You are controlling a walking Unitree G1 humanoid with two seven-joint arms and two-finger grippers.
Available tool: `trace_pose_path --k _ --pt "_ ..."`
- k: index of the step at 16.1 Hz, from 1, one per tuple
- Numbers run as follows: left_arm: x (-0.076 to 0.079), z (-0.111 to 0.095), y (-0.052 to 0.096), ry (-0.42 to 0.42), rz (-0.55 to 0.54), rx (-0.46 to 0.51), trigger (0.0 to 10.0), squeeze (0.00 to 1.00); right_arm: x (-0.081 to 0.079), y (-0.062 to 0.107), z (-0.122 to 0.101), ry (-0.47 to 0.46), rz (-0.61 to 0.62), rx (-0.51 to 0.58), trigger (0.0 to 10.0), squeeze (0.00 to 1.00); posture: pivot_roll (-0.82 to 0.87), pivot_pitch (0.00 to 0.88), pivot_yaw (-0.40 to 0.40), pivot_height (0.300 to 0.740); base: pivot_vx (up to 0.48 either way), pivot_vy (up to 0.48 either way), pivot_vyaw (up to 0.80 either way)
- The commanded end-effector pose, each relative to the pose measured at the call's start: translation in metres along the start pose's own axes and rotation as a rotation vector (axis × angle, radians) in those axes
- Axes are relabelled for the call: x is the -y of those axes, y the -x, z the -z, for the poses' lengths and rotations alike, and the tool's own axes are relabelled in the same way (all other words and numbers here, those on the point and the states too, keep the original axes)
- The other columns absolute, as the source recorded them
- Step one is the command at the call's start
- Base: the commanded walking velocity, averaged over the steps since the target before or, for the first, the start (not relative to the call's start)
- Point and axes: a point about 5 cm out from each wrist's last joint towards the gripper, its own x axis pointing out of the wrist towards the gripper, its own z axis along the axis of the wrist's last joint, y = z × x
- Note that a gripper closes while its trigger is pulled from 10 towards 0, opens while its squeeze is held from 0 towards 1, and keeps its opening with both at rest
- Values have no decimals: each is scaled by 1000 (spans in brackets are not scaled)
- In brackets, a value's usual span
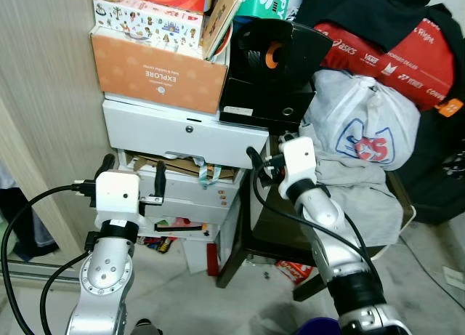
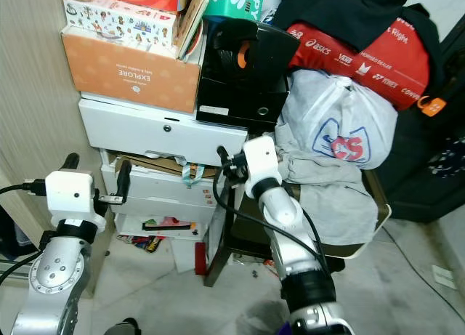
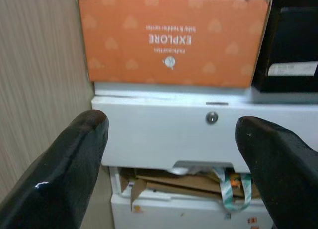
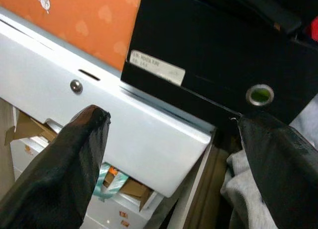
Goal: Clean up the room
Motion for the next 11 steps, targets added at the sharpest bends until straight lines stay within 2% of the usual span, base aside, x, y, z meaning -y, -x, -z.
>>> trace_pose_path --k 1,5,7,11 --pt "5 -4 1 2 -6 3 10000 0 5 1 3 -4 4 -9 10000 0 154 91 -270 740 0 0 0" --pt "2 -7 7 3 -95 0 10000 0 6 -2 -1 -3 -44 -3 10000 0 172 107 -346 740 0 0 0" --pt "3 -7 15 13 -128 -12 10000 0 9 -7 -4 5 -69 -1 10000 0 177 122 -387 740 0 0 0" --pt "5 -7 25 21 -181 -37 10000 0 10 -13 -6 8 -94 -8 10000 0 189 137 -400 740 0 0 0"
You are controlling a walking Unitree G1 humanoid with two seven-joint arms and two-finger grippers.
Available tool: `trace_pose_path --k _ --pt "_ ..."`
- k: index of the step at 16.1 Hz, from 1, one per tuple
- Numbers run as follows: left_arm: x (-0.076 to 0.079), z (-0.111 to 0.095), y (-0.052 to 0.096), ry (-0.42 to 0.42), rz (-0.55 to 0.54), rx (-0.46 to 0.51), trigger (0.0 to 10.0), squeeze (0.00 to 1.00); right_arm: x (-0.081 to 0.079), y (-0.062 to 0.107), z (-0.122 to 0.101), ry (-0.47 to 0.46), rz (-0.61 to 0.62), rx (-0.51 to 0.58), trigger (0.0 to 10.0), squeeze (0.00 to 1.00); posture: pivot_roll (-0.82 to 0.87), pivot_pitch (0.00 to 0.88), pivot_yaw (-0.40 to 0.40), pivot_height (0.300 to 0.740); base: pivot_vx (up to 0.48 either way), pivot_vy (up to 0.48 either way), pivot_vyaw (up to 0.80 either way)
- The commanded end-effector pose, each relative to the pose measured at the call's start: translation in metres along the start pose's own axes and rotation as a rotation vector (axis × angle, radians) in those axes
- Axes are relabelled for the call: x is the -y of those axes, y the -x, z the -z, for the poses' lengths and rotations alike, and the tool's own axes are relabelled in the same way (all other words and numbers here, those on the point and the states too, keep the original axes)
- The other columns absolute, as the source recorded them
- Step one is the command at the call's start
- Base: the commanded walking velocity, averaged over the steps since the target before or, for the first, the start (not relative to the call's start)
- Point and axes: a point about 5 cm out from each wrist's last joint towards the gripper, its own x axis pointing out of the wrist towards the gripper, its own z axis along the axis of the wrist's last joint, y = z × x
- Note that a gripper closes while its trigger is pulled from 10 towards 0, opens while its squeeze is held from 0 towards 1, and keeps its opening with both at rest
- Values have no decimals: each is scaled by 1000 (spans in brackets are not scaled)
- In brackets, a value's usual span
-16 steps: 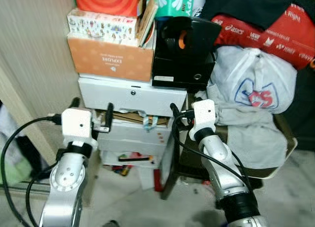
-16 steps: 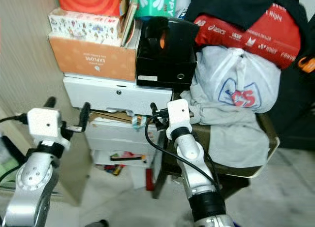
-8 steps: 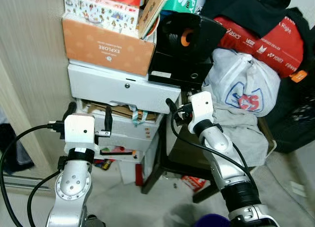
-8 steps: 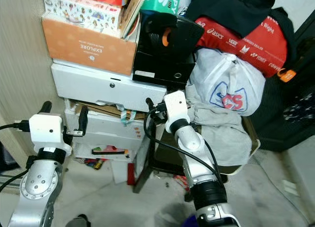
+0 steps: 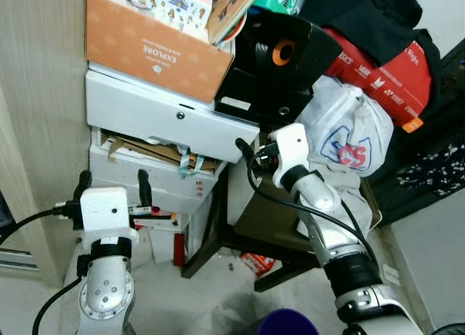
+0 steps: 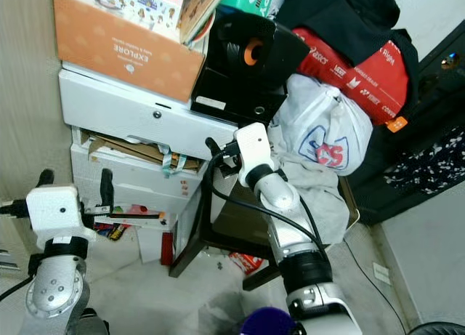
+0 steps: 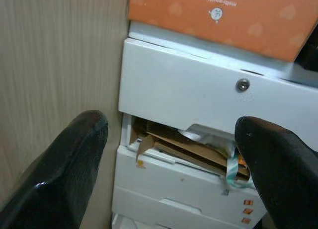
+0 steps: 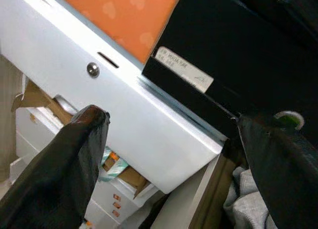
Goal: Clean up the room
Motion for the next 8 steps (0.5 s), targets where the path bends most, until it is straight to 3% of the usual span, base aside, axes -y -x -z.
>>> trace_pose_path --k 1,5,8 --pt "8 -4 3 17 14 2 10000 0 9 4 6 9 18 -26 10000 0 189 139 -400 740 0 0 0" --pt "9 -4 4 16 23 -3 10000 0 8 4 6 1 22 -20 10000 0 176 140 -400 740 0 0 0" --pt "9 -3 1 6 71 -1 10000 0 10 7 8 -8 60 -13 10000 0 169 129 -345 740 0 0 0"
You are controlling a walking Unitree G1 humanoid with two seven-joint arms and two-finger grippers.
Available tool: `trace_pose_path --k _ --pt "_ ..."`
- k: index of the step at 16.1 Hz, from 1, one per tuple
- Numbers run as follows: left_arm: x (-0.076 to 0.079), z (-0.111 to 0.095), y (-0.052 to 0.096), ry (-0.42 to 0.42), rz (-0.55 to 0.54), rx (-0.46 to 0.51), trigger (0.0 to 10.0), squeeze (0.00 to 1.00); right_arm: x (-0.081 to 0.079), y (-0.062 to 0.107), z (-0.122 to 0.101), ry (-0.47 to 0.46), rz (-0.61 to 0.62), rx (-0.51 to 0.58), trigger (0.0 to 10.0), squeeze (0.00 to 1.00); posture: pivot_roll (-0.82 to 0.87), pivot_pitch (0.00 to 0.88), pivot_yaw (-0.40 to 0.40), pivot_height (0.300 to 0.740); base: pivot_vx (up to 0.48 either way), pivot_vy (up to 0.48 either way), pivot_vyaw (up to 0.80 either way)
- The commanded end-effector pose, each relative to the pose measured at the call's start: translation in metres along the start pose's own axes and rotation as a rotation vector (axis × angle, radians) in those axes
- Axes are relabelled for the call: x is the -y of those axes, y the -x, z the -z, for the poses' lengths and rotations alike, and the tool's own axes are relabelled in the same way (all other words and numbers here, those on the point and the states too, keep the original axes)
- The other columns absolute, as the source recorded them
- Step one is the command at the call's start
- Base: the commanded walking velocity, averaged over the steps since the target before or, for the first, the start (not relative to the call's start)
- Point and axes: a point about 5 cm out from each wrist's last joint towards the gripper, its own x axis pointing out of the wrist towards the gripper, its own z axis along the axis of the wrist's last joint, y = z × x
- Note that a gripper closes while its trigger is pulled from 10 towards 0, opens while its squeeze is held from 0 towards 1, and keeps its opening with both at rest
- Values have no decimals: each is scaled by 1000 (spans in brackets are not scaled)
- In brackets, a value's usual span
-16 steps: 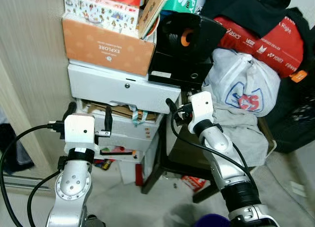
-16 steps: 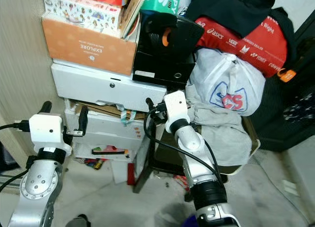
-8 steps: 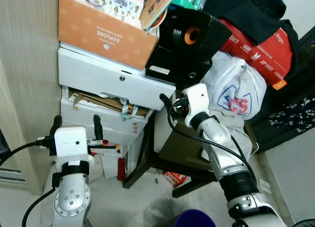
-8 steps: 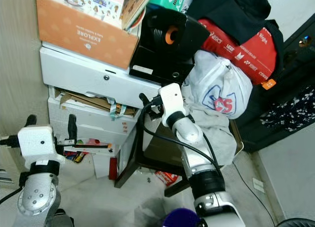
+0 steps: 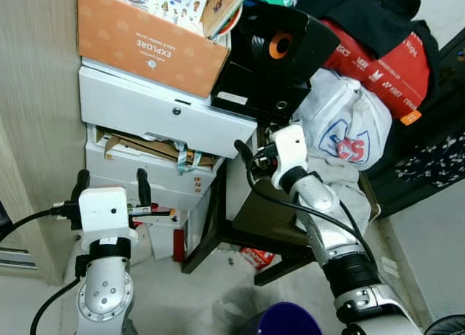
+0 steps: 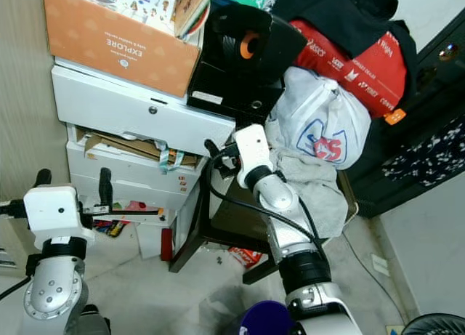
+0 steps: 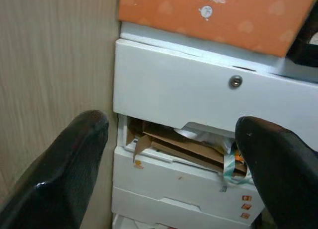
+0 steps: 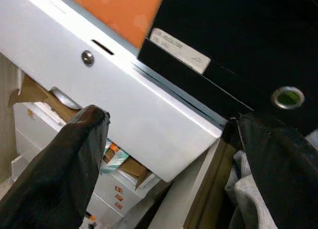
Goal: Clean up the room
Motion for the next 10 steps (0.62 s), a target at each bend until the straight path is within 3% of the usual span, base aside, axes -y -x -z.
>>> trace_pose_path --k 1,5,10 --pt "8 -1 -3 21 58 -6 10000 0 12 8 6 -9 74 -12 10000 0 170 119 -312 740 0 0 0" --pt "14 -4 -16 15 144 16 10000 0 15 14 7 -10 137 1 10000 0 129 97 -230 740 0 0 0" --pt "31 -6 -31 46 251 35 10000 0 34 40 14 14 257 -22 10000 0 26 84 -155 740 0 0 0"
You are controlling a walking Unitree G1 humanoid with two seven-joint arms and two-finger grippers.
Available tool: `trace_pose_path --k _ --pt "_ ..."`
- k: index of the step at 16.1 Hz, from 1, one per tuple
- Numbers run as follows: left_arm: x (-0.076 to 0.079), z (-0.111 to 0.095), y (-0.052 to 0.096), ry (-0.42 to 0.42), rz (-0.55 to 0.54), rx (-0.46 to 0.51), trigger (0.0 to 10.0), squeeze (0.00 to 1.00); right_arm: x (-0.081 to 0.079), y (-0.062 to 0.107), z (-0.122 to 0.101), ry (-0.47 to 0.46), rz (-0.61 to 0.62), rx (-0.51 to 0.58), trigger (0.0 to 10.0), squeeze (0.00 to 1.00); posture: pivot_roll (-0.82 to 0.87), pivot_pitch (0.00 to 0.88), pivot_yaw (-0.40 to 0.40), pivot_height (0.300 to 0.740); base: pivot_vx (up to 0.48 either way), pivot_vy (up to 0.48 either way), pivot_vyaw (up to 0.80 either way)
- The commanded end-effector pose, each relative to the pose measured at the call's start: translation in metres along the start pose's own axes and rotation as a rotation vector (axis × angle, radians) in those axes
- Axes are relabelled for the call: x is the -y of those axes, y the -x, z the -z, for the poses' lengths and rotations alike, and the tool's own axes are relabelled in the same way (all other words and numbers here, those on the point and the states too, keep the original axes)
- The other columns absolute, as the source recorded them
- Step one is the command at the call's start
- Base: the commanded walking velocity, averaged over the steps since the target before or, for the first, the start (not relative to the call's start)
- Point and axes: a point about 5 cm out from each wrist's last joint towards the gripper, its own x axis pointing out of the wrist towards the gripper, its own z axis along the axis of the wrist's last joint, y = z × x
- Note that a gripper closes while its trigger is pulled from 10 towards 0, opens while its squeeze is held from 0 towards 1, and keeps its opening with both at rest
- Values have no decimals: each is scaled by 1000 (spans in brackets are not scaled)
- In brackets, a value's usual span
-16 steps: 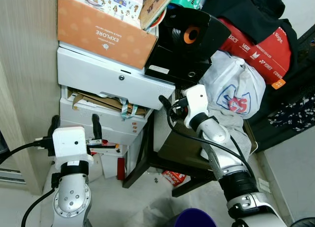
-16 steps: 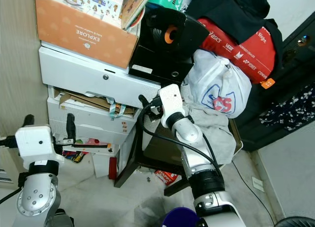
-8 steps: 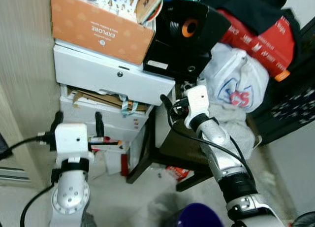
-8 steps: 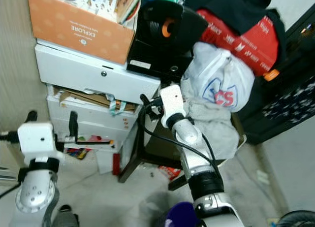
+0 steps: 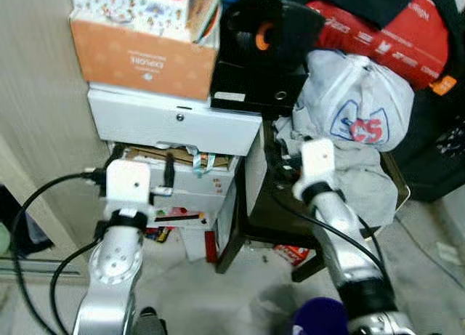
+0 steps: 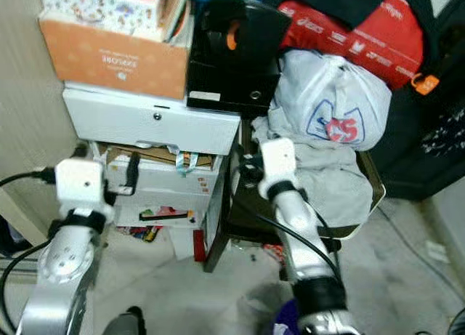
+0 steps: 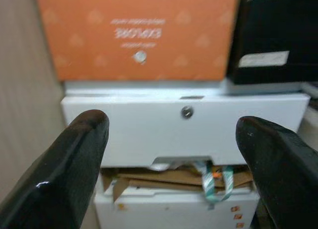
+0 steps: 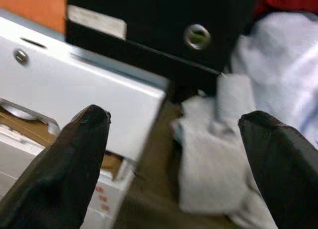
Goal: Clean up the room
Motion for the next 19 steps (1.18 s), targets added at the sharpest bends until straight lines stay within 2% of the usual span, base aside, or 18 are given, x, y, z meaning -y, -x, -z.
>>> trace_pose_path --k 1,4,6,7,12,19 --pt "8 1 -3 28 48 -1 10000 0 11 5 -5 10 51 12 10000 0 -11 89 -133 740 0 0 0" --pt "10 12 -3 35 85 -33 10000 0 13 14 -5 8 95 16 10000 0 -26 76 -95 740 0 0 0" --pt "11 12 -6 39 107 -30 10000 0 18 19 -3 -1 158 13 10000 0 -4 49 -78 740 0 0 0" --pt "10 12 -7 40 101 -28 10000 0 14 19 1 0 147 -1 10000 0 11 35 -81 740 0 0 0" --pt "2 16 -2 31 73 -33 10000 0 -1 12 3 -18 115 -1 10000 0 39 15 -80 740 0 0 220" --pt "1 10 -15 -3 134 -13 10000 0 -5 7 0 -21 183 23 10000 0 -4 55 8 740 0 0 0"
